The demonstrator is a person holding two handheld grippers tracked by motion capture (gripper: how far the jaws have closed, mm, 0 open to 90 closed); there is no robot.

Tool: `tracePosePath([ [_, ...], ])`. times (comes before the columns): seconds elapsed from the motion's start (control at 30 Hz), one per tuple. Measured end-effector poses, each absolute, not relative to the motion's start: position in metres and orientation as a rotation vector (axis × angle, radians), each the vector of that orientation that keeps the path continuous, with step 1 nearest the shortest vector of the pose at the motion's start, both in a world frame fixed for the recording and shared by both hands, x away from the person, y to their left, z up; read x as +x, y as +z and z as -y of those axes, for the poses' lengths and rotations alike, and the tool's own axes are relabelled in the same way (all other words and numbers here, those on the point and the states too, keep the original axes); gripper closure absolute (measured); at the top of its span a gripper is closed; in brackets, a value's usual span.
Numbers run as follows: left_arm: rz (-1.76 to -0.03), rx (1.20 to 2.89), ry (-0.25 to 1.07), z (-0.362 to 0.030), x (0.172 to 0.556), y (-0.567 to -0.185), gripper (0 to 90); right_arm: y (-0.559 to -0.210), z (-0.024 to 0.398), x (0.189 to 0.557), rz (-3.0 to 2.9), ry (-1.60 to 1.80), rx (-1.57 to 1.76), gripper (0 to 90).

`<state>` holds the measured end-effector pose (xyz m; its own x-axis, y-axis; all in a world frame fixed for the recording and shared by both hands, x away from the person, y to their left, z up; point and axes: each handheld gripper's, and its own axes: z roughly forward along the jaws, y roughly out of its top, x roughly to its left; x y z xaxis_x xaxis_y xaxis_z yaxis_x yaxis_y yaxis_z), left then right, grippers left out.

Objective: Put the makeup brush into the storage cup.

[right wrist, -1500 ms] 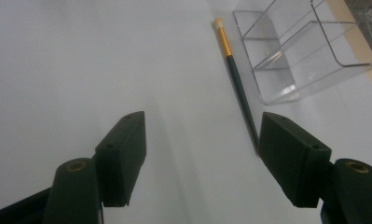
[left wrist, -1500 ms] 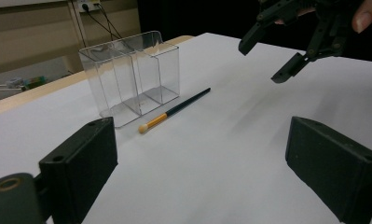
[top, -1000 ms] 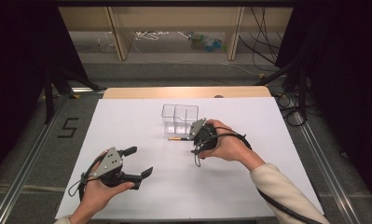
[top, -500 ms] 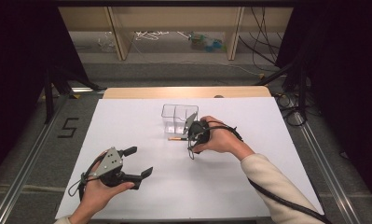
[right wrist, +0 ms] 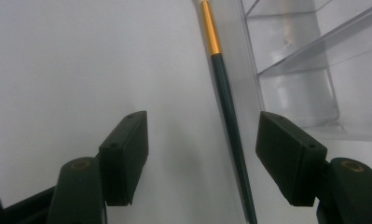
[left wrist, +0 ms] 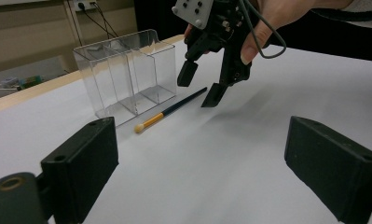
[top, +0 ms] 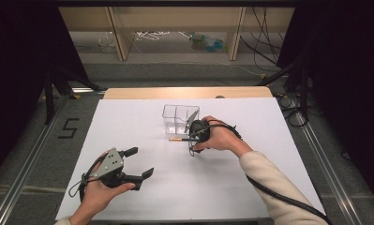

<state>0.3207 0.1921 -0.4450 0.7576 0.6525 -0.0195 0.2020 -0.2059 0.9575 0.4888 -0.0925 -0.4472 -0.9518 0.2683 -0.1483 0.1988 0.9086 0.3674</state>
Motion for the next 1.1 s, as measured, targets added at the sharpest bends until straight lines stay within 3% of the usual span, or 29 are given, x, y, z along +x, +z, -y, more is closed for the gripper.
tracePosePath([
  [1.1, -0.667, 1.763, 0.479, -0.193, 0.32, -0.444, 9.5, -0.462, 0.088, 0.51, -2.962, 0.47, 0.45, 34.7],
])
